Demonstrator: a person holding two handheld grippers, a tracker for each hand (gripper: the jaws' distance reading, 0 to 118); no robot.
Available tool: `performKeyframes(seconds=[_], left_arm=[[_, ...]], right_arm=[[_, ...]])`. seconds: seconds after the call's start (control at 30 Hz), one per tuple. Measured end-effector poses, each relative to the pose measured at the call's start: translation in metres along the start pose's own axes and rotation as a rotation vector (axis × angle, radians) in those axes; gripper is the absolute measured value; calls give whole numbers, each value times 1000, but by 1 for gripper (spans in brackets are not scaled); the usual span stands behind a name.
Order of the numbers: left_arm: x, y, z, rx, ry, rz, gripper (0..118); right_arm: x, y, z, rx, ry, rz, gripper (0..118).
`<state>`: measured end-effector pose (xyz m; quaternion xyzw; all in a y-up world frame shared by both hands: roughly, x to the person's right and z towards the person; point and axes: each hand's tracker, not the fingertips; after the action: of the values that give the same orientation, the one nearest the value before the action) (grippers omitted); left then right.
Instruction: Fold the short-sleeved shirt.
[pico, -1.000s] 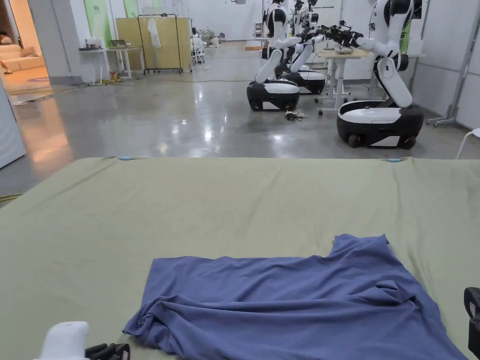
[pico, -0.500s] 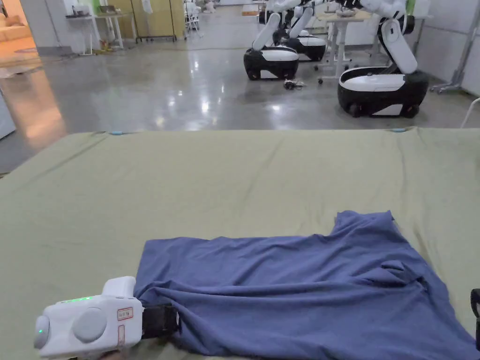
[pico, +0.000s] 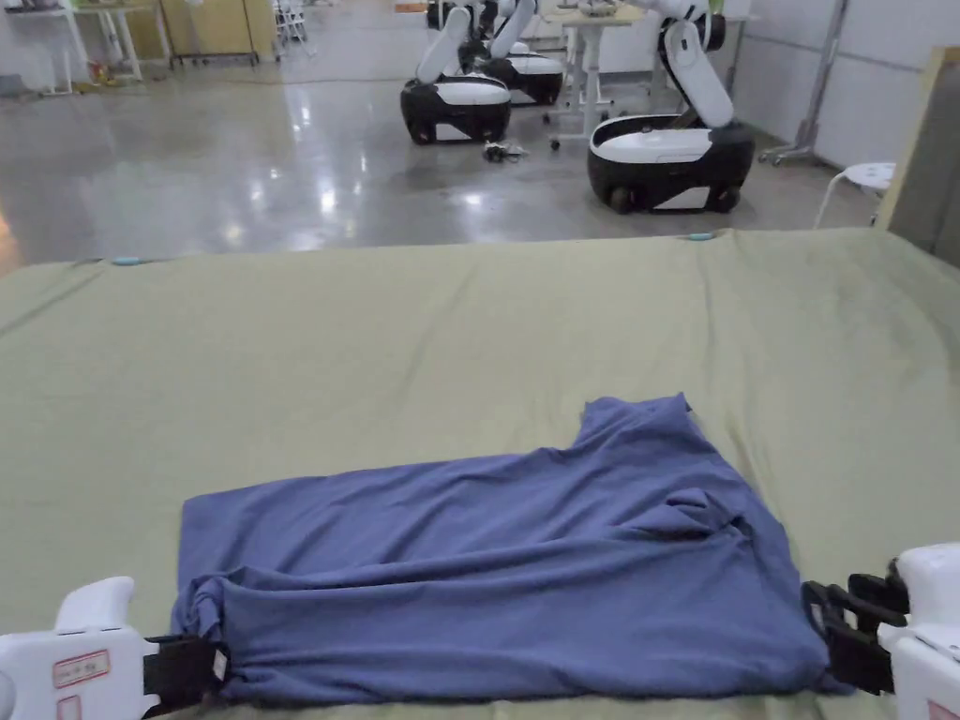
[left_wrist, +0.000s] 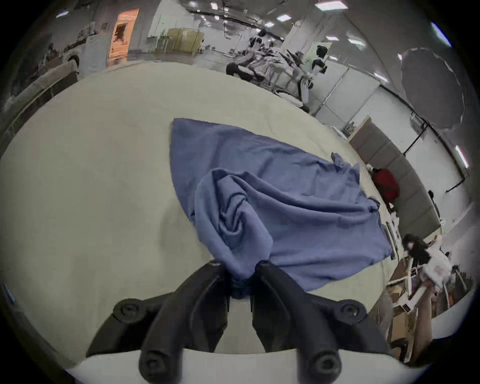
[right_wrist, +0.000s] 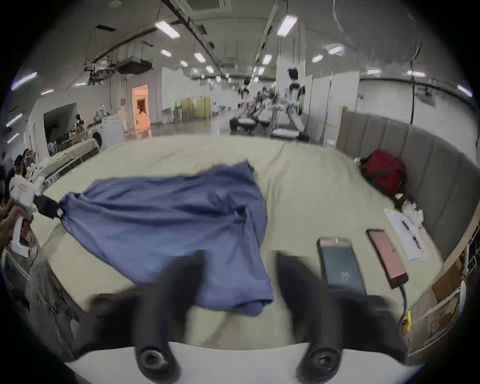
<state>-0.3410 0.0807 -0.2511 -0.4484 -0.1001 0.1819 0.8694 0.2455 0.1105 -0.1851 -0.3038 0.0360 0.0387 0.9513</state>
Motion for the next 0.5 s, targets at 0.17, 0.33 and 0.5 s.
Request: performKeyframes(seconds=[0.17,0.33,0.5], left_arm=[[6,-5,-7,1,43,-56,14],[24,-12,-3,-3,62,-92,14],[39,-9,-2,-11,90,-147,14]], right_arm=[[16,-22,-53,-237,-23,19,111],[17,-22,-49,-176,37,-52,38],[3,-9,-48,-174,94,-25,13]])
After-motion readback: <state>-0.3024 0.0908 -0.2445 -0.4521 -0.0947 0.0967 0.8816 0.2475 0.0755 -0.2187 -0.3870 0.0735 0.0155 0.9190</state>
